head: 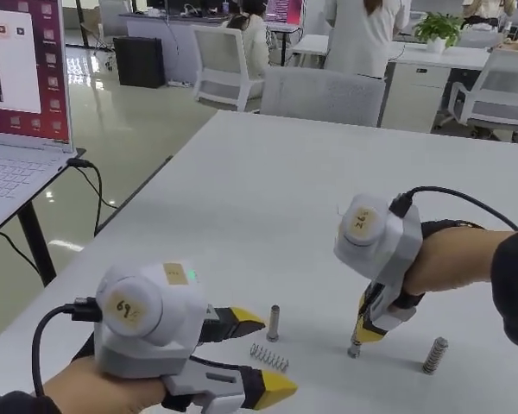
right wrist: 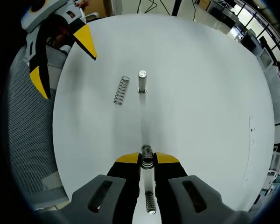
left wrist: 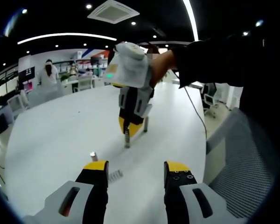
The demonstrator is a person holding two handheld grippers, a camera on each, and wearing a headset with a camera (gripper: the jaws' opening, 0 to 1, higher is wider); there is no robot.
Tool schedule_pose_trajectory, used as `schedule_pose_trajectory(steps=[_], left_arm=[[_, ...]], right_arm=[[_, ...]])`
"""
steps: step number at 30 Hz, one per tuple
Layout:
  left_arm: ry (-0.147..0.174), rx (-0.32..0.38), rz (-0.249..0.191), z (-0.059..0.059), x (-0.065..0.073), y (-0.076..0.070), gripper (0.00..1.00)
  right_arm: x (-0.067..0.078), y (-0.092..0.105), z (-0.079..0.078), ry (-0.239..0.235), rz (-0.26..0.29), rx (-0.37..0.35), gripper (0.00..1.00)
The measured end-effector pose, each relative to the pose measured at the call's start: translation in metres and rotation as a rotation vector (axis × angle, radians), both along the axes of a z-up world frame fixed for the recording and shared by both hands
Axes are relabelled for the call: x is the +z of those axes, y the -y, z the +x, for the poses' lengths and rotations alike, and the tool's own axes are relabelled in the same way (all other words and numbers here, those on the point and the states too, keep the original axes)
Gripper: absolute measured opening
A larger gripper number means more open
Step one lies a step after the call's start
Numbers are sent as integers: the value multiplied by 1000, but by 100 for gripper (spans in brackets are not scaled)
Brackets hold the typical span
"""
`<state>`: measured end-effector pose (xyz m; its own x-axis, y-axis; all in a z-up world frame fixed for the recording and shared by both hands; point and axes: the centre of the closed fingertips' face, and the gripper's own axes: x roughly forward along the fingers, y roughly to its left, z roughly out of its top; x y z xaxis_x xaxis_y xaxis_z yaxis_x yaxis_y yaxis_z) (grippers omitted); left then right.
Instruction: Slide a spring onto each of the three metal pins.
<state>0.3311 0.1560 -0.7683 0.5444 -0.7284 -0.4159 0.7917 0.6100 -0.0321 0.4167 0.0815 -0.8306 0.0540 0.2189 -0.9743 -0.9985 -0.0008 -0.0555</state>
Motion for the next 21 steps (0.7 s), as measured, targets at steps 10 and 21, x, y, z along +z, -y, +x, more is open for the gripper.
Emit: schedule_pose_trajectory(steps=[10,21], left_arm=[[-1,11,1,2,0,-3,42],[-5,14,2,3,0,-3,42]], right_arm=[[-9,-10,0,-9,-7,7,8],[-16,-7,2,-9,-15,-1,9]])
